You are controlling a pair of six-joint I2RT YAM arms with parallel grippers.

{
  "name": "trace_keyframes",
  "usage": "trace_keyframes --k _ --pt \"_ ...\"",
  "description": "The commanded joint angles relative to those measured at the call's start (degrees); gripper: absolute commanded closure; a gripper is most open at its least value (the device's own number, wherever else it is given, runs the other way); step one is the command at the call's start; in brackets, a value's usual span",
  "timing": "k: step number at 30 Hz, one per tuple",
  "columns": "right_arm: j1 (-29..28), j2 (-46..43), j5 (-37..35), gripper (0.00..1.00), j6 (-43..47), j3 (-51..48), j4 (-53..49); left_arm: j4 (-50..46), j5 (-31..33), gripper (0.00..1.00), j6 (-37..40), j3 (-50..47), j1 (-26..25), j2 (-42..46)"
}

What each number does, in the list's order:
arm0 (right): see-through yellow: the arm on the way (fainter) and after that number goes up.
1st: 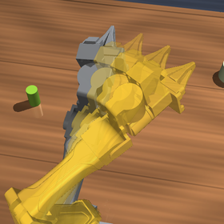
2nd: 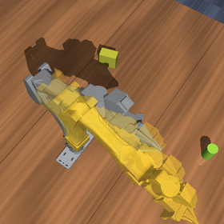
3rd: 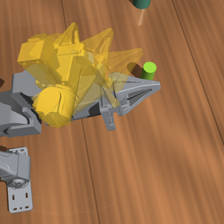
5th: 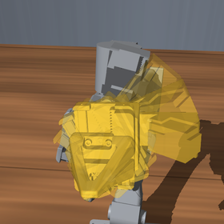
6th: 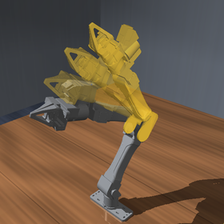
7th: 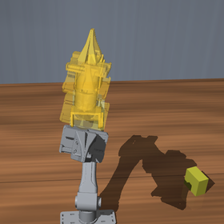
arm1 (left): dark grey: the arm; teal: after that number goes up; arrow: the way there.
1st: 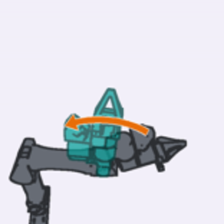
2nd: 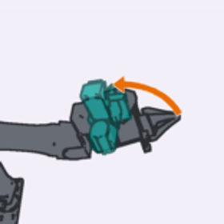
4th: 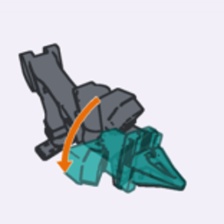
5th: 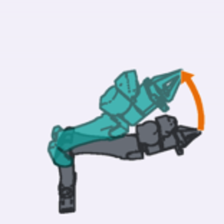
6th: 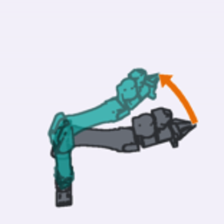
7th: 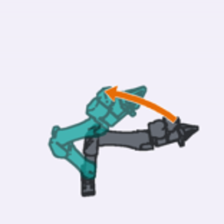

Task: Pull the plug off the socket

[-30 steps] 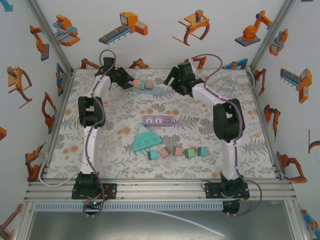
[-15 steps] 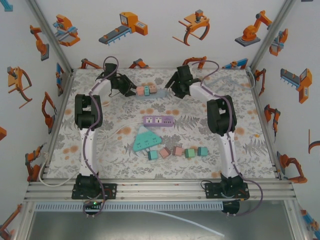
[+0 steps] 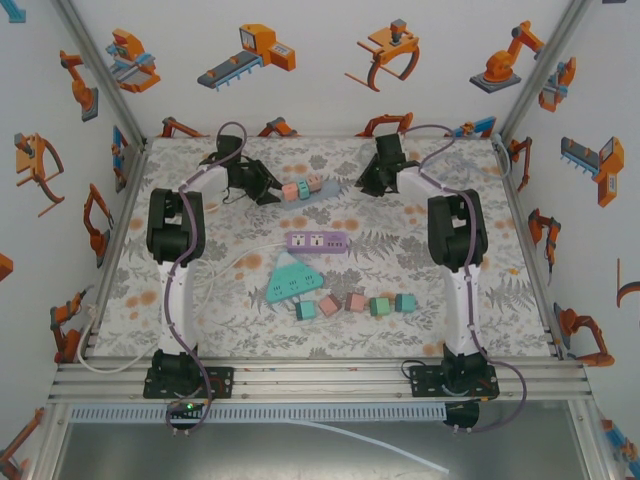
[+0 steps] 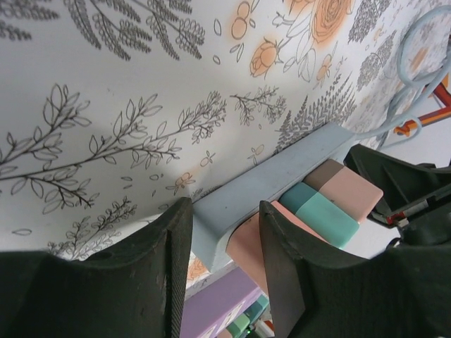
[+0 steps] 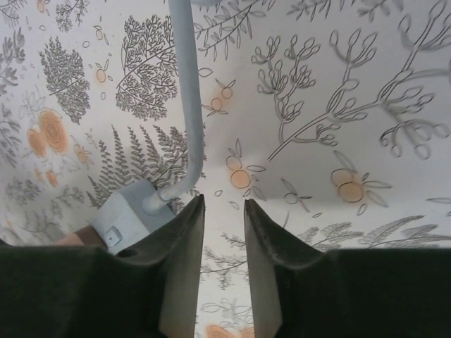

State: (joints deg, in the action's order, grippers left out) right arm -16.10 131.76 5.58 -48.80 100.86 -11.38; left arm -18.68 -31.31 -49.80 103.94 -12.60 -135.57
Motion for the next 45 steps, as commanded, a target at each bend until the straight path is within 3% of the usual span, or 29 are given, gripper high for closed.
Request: trace_keyframes --k 1,7,9,11,16,22,31,45 --pt "1.11 -0.81 1.58 0.63 3.06 0.88 2.61 -1.65 -0.9 0.56 2.19 -1.04 -0.9 2.85" --pt "1.22 2.39 6.7 0.42 1.78 4.26 6.53 -2.33 -1.64 0.56 3.12 0.56 -0.81 1.61" --pt "1.26 2.61 7.16 0.42 1.73 4.0 8.03 -2.46 -1.82 0.56 3.17 1.07 -0.84 1.28" --pt "1.26 3.4 6.41 0.47 1.42 4.31 8.3 -2.57 -2.08 0.56 3.48 1.55 -0.85 1.01" --pt "1.29 5.56 5.49 0.75 -1.26 6.37 7.07 -2.59 -3.28 0.56 3.81 1.86 -0.85 0.8" --pt "1.25 1.26 7.41 0.92 -1.61 2.25 6.98 -0.92 -7.56 0.56 3.12 0.4 -1.12 1.5" --pt "1.37 -13.44 6.17 0.95 -1.32 -15.68 8.73 1.09 -6.64 0.56 3.12 -6.88 -0.57 8.34" --pt "3.09 -25.67 1.6 0.96 -0.42 -33.66 9.94 -2.11 -2.64 0.48 8.18 -13.34 -0.37 16.77"
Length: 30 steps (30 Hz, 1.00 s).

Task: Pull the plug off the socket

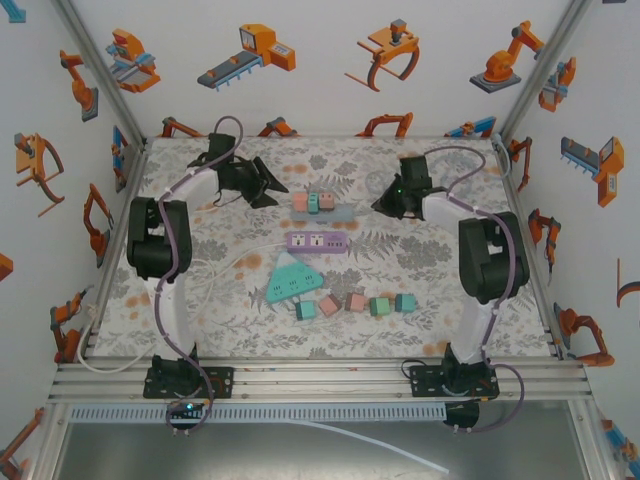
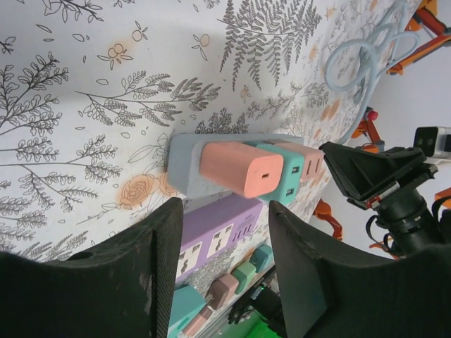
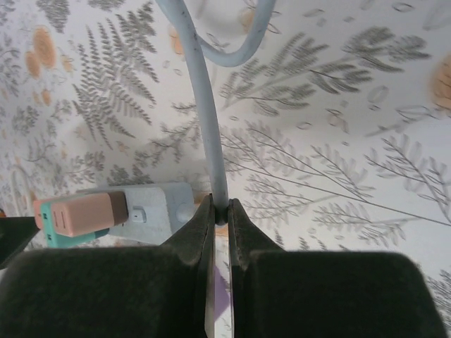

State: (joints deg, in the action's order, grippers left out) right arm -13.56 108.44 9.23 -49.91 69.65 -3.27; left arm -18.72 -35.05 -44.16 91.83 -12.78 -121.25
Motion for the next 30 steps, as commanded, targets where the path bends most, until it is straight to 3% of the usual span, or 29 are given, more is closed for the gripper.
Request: trace_keyframes --k 1,7,13,18,22,26,30 --pt "0.55 -2.45 -2.42 0.96 1.27 -2.96 1.86 -2.07 1.41 0.48 2.75 -1.51 -0.21 2.83" --pt "0.57 -2.05 -0.78 0.86 6.8 -2.51 1.33 -4.09 4.43 0.48 5.79 -2.18 -1.21 5.25" --pt "0.52 -9.93 -3.33 0.71 14.82 -2.64 0.19 -10.11 8.3 0.48 10.2 -1.59 -3.6 9.5" --pt "-2.23 -13.97 2.23 0.65 33.49 0.24 0.86 -13.27 14.38 0.48 16.57 0.93 -4.87 11.12" --pt "-6.46 -12.21 8.43 0.62 52.35 5.05 -0.29 -9.68 17.11 0.47 18.84 1.31 -6.03 10.41" --pt "-10.57 -9.19 15.22 0.5 75.82 7.13 -0.8 -1.48 16.84 0.47 16.13 -0.67 -6.94 8.91" --pt "-11.18 -4.82 21.46 0.36 83.83 10.57 -1.42 1.4 20.25 0.44 20.46 -0.4 -10.17 8.24"
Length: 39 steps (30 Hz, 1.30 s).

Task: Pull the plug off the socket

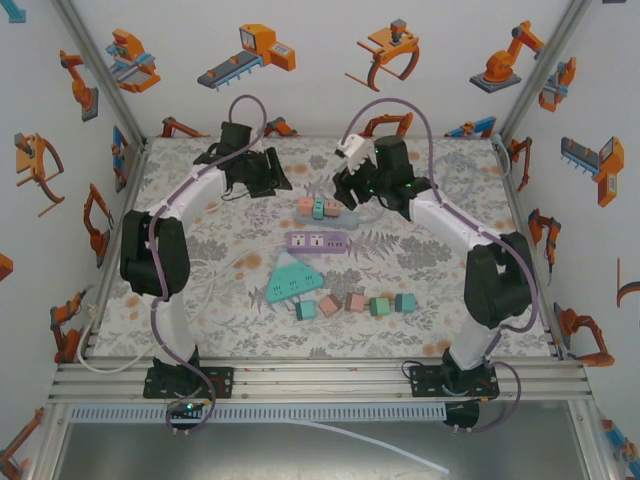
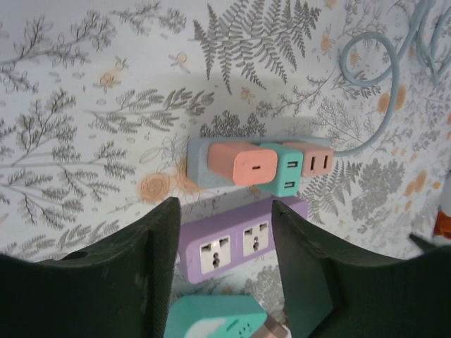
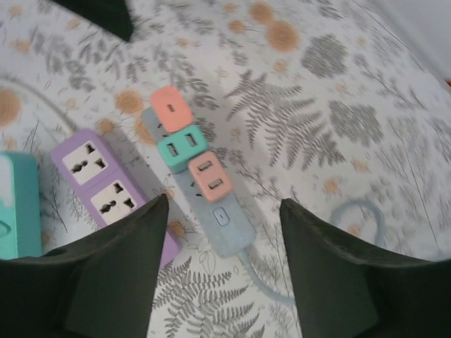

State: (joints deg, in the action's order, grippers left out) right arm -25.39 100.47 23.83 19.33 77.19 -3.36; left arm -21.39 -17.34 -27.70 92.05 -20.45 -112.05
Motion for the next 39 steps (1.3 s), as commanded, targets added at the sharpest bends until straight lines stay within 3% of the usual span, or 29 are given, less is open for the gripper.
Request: trace_keyframes --k 1,7,15,18,23,39 --pt "0.66 4.47 8.98 0.35 16.21 4.45 -2.75 4.03 2.6 0.4 4.73 -0.22 -2.84 -1.34" --pt "0.51 11.47 16.33 0.34 18.34 9.02 -4.96 2.86 0.86 0.35 3.53 0.12 -2.85 -3.46" --pt "0.35 16.51 17.46 0.36 18.5 10.09 -4.28 1.46 1.92 0.38 1.73 0.85 -2.86 -5.97" --pt "0.36 17.66 17.44 0.4 19.56 10.25 -4.44 1.59 1.12 0.39 1.12 1.0 -2.88 -6.86" --pt "0.37 20.13 19.2 0.59 20.7 12.41 -7.11 0.73 1.36 0.44 0.99 1.38 -2.85 -9.07" --pt "0.38 24.14 18.77 0.62 24.67 16.26 -12.89 -2.43 0.07 0.48 0.78 3.7 -3.0 -12.03"
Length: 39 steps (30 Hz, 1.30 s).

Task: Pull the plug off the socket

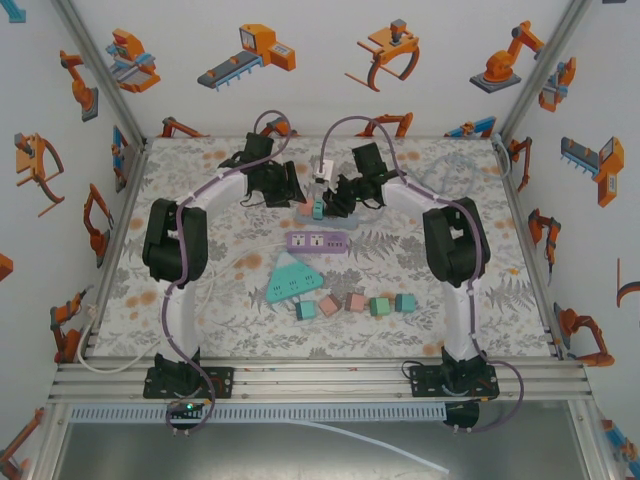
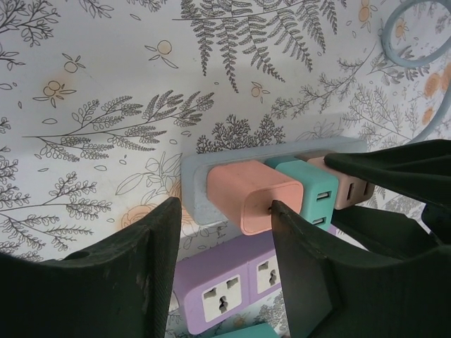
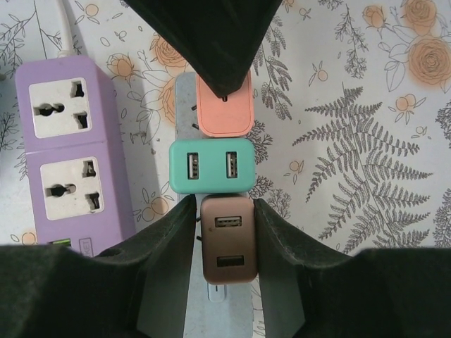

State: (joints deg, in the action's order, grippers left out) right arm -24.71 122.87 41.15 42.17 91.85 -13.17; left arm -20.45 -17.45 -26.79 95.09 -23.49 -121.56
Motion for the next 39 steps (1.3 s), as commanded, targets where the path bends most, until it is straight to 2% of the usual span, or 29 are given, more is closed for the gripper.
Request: trace_keyframes --k 1,7,11,18,25,29,34,39 --pt "-0.26 1.81 1.49 0.62 2.09 1.65 -3.3 -3.45 -0.32 0.48 -0.31 0.82 -0.1 -2.74" --pt "-0.34 1.82 2.36 0.72 2.65 2.55 -5.1 -6.02 1.0 0.49 0.16 1.84 -1.03 -4.4" --pt "-0.48 1.12 2.43 0.79 3.39 3.63 -7.28 -10.24 3.48 0.53 1.23 3.82 -1.04 -5.73" --pt "-0.52 0.62 3.43 0.94 3.68 6.56 -9.25 -11.93 3.35 0.58 2.76 3.86 -1.16 -5.11" --pt "-0.52 -0.11 3.43 1.0 2.1 8.24 -9.34 -13.53 5.75 0.56 2.51 4.05 -1.3 -5.58" --pt "-0.52 -0.29 1.4 1.0 2.28 8.51 -9.33 -13.97 6.96 0.55 3.35 4.23 -1.86 -5.36" --pt "-1.18 0.44 -1.94 1.0 5.11 8.73 -11.26 -13.92 5.29 0.55 4.45 4.4 -3.95 -5.77" --pt "-1.13 0.27 0.43 1.0 3.78 9.82 -11.59 -14.67 3.93 0.55 3.28 4.58 -5.76 -7.97"
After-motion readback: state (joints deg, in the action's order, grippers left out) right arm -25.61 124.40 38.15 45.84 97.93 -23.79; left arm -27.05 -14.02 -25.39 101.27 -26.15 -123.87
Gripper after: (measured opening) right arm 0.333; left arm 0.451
